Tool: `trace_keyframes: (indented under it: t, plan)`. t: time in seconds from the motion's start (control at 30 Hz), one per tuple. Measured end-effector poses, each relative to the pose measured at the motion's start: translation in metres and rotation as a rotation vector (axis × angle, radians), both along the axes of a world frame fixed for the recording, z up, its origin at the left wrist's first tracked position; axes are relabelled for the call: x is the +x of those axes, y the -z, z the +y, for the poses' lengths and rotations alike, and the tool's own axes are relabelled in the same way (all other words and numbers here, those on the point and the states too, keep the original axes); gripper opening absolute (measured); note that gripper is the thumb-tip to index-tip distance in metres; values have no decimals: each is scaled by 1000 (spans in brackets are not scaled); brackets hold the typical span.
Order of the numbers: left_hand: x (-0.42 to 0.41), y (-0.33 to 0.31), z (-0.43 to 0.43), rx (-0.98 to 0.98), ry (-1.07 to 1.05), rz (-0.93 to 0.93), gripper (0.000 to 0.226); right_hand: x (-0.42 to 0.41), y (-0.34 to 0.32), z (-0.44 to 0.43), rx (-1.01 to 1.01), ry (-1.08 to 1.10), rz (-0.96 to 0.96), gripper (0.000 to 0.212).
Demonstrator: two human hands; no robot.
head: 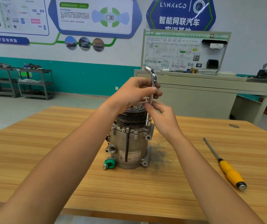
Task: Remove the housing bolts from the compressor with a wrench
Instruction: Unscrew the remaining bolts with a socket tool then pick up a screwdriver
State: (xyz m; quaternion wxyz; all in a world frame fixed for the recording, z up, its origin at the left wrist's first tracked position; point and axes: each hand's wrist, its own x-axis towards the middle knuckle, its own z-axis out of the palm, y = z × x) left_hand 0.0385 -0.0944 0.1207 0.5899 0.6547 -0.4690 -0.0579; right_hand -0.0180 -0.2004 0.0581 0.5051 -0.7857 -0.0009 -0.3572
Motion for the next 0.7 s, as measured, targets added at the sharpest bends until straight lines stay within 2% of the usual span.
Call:
trace_keyframes:
  t: [0.13, 0.23, 0.33, 0.4, 0.47, 0.57, 0.7]
  plan:
    - [2, 2, -3, -6, -137, -104, 8, 0, -5, 1, -105, 136, -76, 18]
    - [5, 4, -2, -69, -197, -147, 23, -2, -9, 3, 0, 93, -154, 24]
    - [7, 14, 8, -120, -336, -229, 25, -2, -15, 1, 101, 107, -238, 24]
    - [10, 26, 17, 27, -362, -431, 21, -5, -17, -2, 116, 141, -272, 23]
    - [12, 38, 20, 304, -294, -679, 23, -8, -16, -7, 121, 193, -282, 28]
    - [11, 49, 13, 709, -325, -989, 32, -11, -9, -13, 158, 237, -250, 28]
    - [14, 47, 2, 761, -359, -1093, 28, -12, 3, -14, 205, 248, -191, 28]
